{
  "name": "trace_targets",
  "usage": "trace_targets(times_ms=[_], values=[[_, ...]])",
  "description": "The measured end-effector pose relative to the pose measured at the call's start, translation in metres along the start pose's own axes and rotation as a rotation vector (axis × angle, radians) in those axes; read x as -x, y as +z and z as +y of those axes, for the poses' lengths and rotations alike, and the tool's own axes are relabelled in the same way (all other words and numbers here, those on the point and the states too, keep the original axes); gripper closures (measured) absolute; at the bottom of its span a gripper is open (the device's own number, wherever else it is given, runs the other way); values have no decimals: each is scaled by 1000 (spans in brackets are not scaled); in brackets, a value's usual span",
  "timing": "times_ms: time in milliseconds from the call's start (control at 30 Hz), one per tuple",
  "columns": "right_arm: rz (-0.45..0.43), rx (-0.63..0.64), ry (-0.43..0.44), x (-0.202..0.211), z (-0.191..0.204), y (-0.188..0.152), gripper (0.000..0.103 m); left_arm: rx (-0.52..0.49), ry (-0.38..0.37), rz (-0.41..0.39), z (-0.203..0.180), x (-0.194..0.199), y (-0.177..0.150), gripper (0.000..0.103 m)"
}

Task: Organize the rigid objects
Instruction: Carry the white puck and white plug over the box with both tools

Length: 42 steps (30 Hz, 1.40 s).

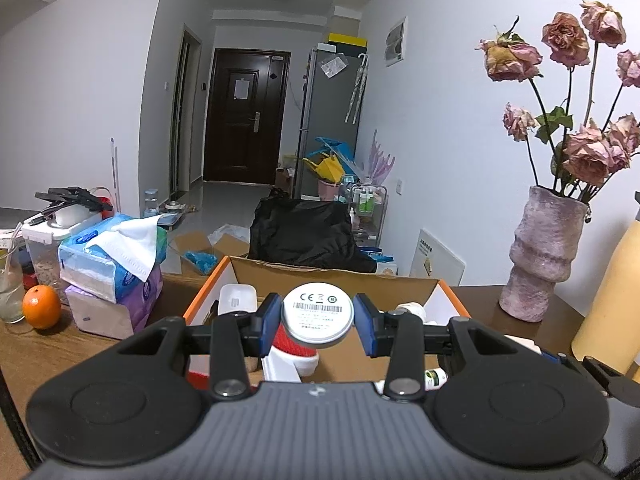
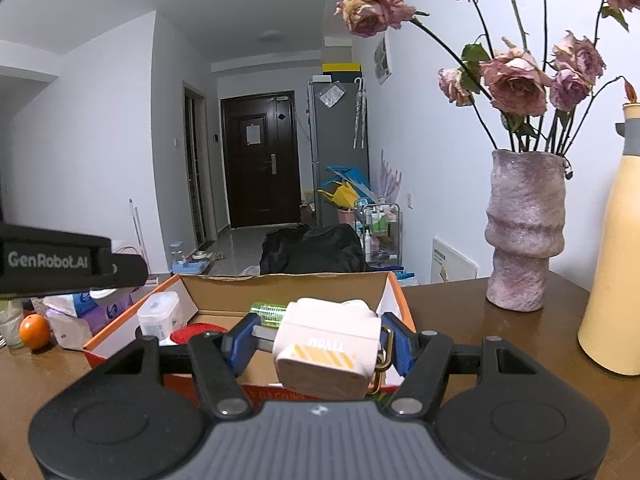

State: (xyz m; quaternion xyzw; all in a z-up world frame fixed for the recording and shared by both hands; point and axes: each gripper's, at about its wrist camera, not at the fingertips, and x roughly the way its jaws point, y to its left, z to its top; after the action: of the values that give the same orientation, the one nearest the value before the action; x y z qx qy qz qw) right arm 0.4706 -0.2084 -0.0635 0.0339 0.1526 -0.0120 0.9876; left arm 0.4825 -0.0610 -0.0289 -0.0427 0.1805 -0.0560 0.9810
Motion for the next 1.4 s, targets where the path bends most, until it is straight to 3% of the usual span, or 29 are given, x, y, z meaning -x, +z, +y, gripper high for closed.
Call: trace_targets(times_ms=[1400], values=[[35, 21, -30, -88, 1, 12, 38, -47, 62, 78, 11, -88, 21, 62]])
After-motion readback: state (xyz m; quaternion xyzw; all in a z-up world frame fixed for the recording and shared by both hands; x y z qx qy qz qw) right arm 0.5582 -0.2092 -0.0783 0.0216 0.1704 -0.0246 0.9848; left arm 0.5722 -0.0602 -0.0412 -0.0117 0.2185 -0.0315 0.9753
